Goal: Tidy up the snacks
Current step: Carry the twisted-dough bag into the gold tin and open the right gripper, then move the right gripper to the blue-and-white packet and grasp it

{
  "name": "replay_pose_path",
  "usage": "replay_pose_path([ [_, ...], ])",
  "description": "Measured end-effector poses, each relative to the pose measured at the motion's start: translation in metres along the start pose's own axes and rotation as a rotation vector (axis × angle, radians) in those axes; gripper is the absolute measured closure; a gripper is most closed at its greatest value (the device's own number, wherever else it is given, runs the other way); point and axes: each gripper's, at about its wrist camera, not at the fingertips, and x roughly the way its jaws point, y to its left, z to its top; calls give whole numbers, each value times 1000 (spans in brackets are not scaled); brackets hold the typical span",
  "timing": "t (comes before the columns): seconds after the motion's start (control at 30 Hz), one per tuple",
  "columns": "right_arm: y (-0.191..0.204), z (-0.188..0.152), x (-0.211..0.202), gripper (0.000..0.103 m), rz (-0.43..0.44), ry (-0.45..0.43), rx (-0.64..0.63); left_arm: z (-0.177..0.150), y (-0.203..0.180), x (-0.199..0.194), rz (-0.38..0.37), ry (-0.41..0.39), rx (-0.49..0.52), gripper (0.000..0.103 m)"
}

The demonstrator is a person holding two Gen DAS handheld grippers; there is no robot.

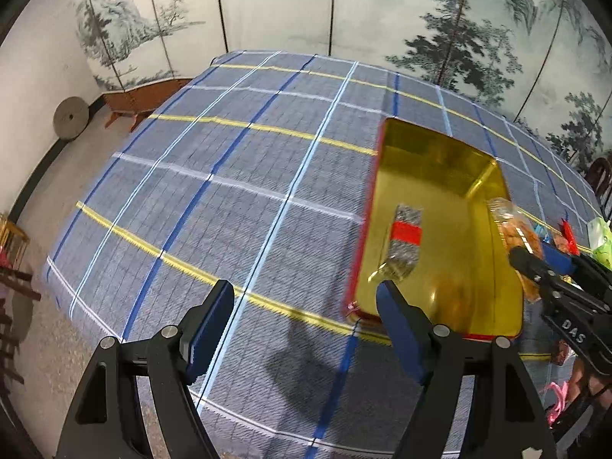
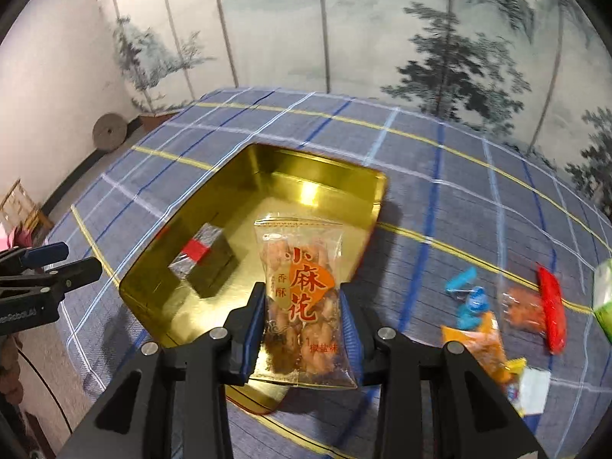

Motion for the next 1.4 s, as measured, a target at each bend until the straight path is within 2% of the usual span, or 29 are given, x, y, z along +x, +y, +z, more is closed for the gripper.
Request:
replay_pose_path([
  [0.33,43,16,40,66,-15,50,-124,-6,20,0,-8,14,-65,29],
  [0.67,49,14,59,66,-10,90,-125,-5,37,-6,11,4,-93,29],
  [0.97,44,7,64,64,7,114,-89,-6,37,1,10,29,-108,29],
  [1.2,40,4,38,59,21,62,-93,-6,21,-5,-7,15,-76,29],
  [1.33,20,-2,0,59,37,8,-79,-4,0,-11,-33,5,-37,29],
  [1.4,2,-9,-18,59,16,-11,-63,-5,-15,-14,-54,1,-8,29],
])
